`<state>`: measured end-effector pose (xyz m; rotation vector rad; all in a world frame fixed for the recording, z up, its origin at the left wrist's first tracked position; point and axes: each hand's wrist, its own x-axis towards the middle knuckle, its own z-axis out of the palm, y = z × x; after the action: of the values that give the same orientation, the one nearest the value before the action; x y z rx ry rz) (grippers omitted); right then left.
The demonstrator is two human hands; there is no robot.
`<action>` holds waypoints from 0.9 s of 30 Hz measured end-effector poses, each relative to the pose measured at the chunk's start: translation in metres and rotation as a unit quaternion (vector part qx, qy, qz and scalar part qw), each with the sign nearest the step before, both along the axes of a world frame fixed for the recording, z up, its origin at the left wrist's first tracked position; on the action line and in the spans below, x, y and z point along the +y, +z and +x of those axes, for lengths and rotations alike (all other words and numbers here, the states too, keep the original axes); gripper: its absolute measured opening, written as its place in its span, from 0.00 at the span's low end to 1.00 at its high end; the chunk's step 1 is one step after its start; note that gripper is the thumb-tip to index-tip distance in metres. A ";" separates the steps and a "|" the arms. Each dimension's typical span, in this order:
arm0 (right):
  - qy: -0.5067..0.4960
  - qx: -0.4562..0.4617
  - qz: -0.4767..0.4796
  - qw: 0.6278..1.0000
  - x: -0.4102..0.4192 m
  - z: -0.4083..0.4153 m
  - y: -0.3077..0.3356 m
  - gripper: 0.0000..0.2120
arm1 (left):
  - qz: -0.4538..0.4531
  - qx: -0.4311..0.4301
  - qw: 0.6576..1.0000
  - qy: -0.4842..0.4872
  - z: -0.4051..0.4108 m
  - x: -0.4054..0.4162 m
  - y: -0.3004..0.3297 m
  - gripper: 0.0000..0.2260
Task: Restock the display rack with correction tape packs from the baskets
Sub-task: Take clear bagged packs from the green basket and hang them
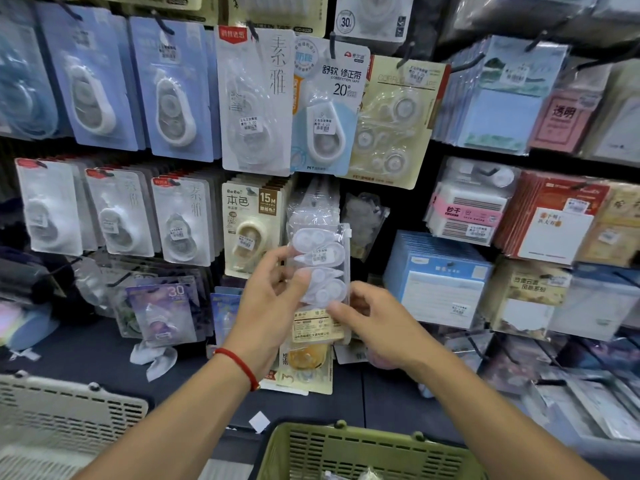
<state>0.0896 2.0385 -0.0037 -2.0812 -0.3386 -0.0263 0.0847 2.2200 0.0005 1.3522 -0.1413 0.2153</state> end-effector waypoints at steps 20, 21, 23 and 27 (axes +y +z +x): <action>-0.189 0.059 0.251 0.947 -0.017 -0.007 0.007 0.06 | 0.096 0.021 0.987 -0.124 -0.010 -0.018 0.003 0.26; -0.192 0.048 0.230 0.953 -0.017 -0.008 0.006 0.06 | 0.094 0.022 0.987 -0.130 -0.010 -0.019 0.002 0.26; -0.199 0.026 0.208 0.957 -0.018 -0.009 0.004 0.07 | 0.088 0.024 0.987 -0.135 -0.010 -0.022 0.000 0.26; -0.197 0.002 0.158 0.968 -0.019 -0.005 0.006 0.09 | 0.079 0.038 0.986 -0.139 -0.004 -0.027 -0.002 0.27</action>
<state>0.0845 2.0191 0.0021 -1.8005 0.0848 -0.2968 0.0803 2.1928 -0.0011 1.4781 -0.2852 -0.0839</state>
